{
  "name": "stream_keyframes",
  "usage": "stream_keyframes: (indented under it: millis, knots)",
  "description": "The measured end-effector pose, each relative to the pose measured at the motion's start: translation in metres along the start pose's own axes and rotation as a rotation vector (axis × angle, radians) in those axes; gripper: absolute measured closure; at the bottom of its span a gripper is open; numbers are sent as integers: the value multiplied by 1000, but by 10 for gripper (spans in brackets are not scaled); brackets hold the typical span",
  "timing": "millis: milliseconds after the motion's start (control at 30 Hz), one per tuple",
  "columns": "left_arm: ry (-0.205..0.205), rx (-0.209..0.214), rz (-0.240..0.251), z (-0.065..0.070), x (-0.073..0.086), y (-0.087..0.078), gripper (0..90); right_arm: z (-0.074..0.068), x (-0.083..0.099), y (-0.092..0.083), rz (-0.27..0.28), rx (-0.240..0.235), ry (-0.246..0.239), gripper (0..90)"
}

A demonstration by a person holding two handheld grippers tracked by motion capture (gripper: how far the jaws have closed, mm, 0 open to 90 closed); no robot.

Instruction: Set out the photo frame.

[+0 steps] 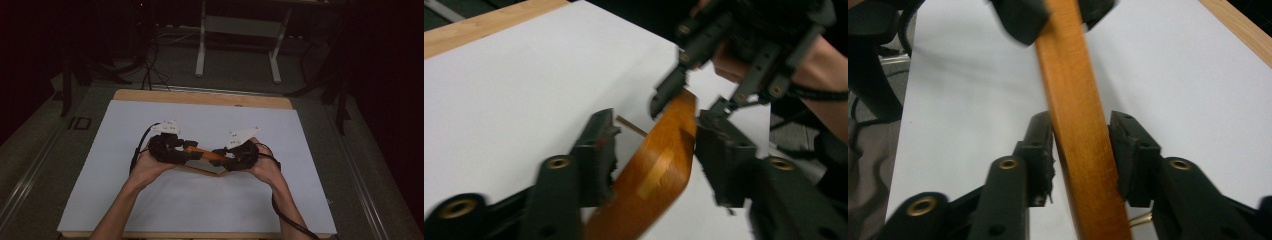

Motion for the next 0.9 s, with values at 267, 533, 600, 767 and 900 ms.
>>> stream_keyframes:
  millis: [267,533,600,767,900]
  knots:
    - [-39,-42,80,-7,11,-10,385,2,10,-9,38,13,17,673]
    - [-80,-93,93,-16,28,-10,346,3,20,-21,49,70,28,690]
    - [-84,-99,100,-18,28,-8,335,4,22,-23,52,78,32,691]
    - [-71,-123,127,-21,30,0,304,3,28,-28,60,87,39,692]
    - [-83,-117,113,-24,37,8,299,2,35,-33,74,99,49,692]
Point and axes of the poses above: each handheld gripper's, and its own axes: y roughly forward along the jaws, x roughly out of its underside, z roughly to its right, the point moved 5 cm from there along y, roughly forward along the jaws, and after that the axes turned 6 degrees about x, right-handed, at the moved point
